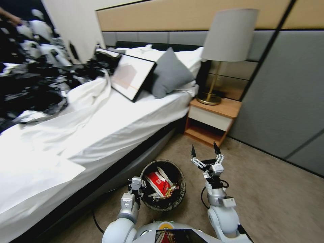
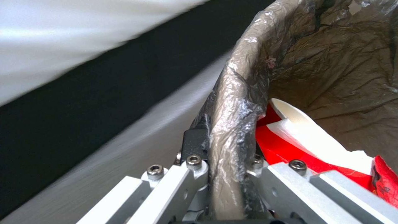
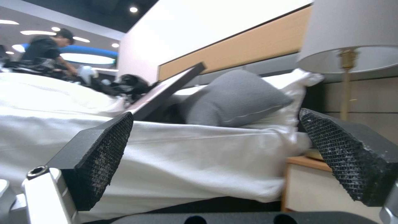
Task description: Pick up the trash bin, then pick up the garbage from the floor and place it into the trash bin.
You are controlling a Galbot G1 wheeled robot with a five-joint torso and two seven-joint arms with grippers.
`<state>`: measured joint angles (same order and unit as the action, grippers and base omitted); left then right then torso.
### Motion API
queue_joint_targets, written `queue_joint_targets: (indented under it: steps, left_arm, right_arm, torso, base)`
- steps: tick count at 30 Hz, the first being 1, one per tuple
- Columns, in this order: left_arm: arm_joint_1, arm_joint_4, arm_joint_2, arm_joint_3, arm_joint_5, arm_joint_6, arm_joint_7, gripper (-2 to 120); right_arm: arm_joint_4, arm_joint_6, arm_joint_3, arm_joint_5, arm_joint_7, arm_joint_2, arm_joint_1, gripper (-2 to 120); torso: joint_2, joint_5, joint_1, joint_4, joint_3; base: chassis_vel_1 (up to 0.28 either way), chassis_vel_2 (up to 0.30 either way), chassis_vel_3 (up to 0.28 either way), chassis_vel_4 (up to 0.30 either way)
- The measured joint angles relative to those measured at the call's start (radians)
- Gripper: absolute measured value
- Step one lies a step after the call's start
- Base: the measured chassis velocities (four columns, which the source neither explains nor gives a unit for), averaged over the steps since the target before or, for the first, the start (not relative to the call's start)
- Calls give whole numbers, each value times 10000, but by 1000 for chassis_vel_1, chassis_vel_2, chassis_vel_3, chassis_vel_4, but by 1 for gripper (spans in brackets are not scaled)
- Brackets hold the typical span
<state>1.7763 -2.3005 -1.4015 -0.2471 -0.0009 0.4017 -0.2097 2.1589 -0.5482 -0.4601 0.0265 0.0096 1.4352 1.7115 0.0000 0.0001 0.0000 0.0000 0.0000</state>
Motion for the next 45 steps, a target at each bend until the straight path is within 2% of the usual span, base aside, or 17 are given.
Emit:
queue_joint_targets:
  steps: [12,17,23,24,29,45]
  left_arm:
    - [36,-102,170,26,-88,219,104,2]
    - [51,-122,195,6,-97,231,114,2]
    - [59,-127,197,4,-97,233,116,2]
    - [116,-135,216,3,-94,238,129,2]
    - [224,-181,271,83,-95,297,169,2]
    - [302,-224,276,111,-94,319,186,2]
  right_arm:
    - [392,-44,-132,68,-100,-99,523,100]
    - [490,-315,-126,-92,-629,-165,744,100]
    - [505,-348,-145,-124,-732,-172,766,100]
    - [555,-476,-268,-221,-1140,-209,853,100]
    - [690,-576,-422,-324,-1446,-211,955,100]
    - [699,-676,-396,-308,-1590,-191,1003,100]
  torso:
    - [0,0,0,0,0]
    - [0,-1,0,-1,0]
    - [0,-1,0,0,0]
    - [0,-1,0,0,0]
    - [0,-1,1,-1,0]
    - [0,-1,0,-1,1]
  base:
    - [129,126,119,122]
    - [123,131,127,120]
    - [114,141,132,136]
    - [140,149,136,130]
    - [131,117,125,127]
    - [131,125,125,125]
